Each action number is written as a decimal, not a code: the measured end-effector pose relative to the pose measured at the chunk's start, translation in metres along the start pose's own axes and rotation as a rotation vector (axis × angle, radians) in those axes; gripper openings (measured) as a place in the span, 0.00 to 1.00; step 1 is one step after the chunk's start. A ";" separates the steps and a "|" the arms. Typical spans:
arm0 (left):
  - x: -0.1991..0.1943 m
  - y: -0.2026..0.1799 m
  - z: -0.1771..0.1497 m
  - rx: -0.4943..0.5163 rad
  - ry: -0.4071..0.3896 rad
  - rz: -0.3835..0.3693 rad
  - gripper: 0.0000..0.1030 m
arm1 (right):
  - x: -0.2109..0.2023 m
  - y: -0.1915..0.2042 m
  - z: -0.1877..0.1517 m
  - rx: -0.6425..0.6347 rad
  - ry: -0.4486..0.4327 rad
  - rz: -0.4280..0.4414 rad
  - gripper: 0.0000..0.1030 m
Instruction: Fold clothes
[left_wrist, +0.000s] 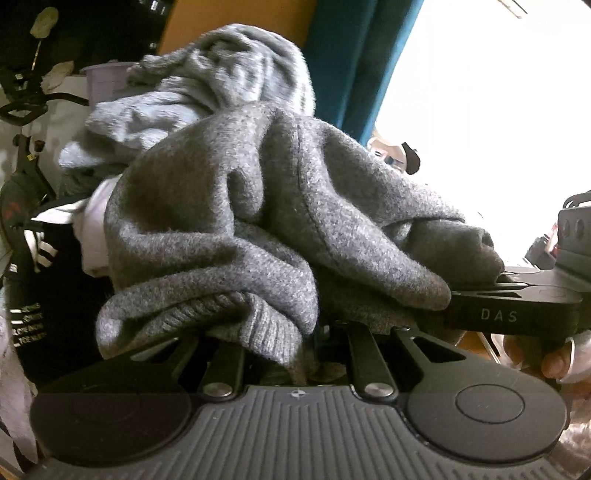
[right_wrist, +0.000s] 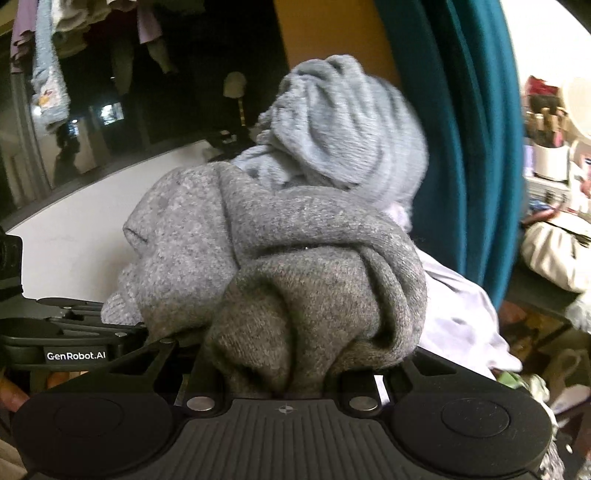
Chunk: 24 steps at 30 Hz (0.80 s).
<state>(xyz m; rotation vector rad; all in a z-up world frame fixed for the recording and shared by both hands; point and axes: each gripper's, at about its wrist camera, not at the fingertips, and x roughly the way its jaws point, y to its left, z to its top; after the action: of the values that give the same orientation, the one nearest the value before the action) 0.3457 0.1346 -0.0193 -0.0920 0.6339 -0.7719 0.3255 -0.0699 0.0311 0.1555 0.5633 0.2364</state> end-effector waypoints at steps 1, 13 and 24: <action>0.000 -0.006 -0.002 -0.002 0.006 0.000 0.14 | -0.006 -0.001 -0.004 0.001 -0.001 -0.008 0.21; -0.016 -0.140 -0.037 -0.023 -0.031 0.138 0.15 | -0.100 -0.060 -0.045 -0.038 -0.065 0.096 0.21; -0.014 -0.289 -0.083 -0.119 -0.049 0.248 0.15 | -0.223 -0.149 -0.091 -0.069 -0.049 0.223 0.21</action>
<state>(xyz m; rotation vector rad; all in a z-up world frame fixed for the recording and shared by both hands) 0.1111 -0.0527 0.0078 -0.1376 0.6309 -0.4908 0.1202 -0.2648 0.0375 0.1571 0.4879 0.4665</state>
